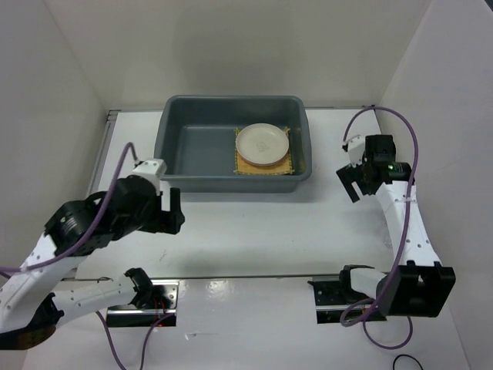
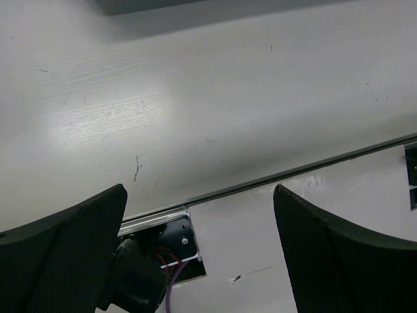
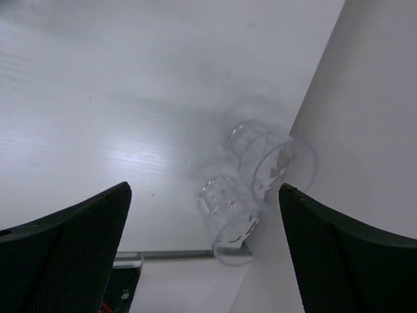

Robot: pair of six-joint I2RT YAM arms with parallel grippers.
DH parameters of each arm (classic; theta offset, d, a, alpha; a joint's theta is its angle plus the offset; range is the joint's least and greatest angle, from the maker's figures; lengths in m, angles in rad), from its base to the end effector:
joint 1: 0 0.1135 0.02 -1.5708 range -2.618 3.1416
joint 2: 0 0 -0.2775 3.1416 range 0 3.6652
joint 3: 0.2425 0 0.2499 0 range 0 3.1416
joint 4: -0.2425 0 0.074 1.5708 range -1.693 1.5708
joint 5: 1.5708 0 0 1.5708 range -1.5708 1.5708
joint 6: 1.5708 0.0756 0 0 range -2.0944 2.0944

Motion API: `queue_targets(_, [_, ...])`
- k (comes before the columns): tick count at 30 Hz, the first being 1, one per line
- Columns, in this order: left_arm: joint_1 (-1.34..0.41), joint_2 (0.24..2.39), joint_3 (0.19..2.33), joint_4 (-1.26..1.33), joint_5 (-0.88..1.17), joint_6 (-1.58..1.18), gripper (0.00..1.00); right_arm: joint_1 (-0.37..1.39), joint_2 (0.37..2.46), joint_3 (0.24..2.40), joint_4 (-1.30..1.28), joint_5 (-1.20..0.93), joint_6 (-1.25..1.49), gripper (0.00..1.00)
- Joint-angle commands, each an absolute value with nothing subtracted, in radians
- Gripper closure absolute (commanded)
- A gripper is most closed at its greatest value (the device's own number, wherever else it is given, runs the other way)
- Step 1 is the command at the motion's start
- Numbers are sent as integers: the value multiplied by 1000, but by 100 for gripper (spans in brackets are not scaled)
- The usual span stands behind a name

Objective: Place the mixed dishes into the plastic bin

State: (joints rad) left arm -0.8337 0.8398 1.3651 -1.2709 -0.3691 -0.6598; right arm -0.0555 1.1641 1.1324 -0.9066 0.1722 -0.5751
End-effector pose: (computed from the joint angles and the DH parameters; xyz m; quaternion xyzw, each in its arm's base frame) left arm 0.1013 -0.0710 0.3956 0.0049 0.9035 -0.1444 0.4035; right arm 0.2413 -0.0264 0.3009 -0.2174 0.9220 -0.1738 0.2692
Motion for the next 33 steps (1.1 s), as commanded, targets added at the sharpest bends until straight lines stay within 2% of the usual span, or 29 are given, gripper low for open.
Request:
queue_targets(1, [-838,882,1423,-1243,-333,-617,1,-139,1185,1088,-917,115,-572,2])
queue_targets(5, [-838,893,1424,-1252,-324,-603,1,-256,1224,1051,-832,116,-572,4])
queue_targets(12, [-838,884,1374,-1232,-301,-614,1,-344,1354,1020,-756,112,-595,5])
queue_targets(19, [-838,851,1374,-1241,-311,-623,1,-365,1419,1002,-687,133,-604,8])
queue_targets(23, [-838,862,1374,-1241,-311,-623,1,-376,1462,1002,-667,133,-604,15])
queue_targets(26, [-838,882,1397,-1250,-337,-623,1,-376,1503,1002,-667,133,-604,27])
queue_targets(30, [-838,925,1439,-1270,-383,-632,1,-396,1557,1002,-647,121,-604,54])
queue_targets(31, [-838,949,1477,-1285,-428,-632,1,-406,1557,1029,-656,103,-604,80])
queue_targets(32, [-838,959,1502,-1285,-454,-641,1,-407,1557,1044,-681,94,-592,92])
queue_targets(33, [-838,968,1528,-1295,-483,-641,1,-407,1557,1064,-699,68,-583,100])
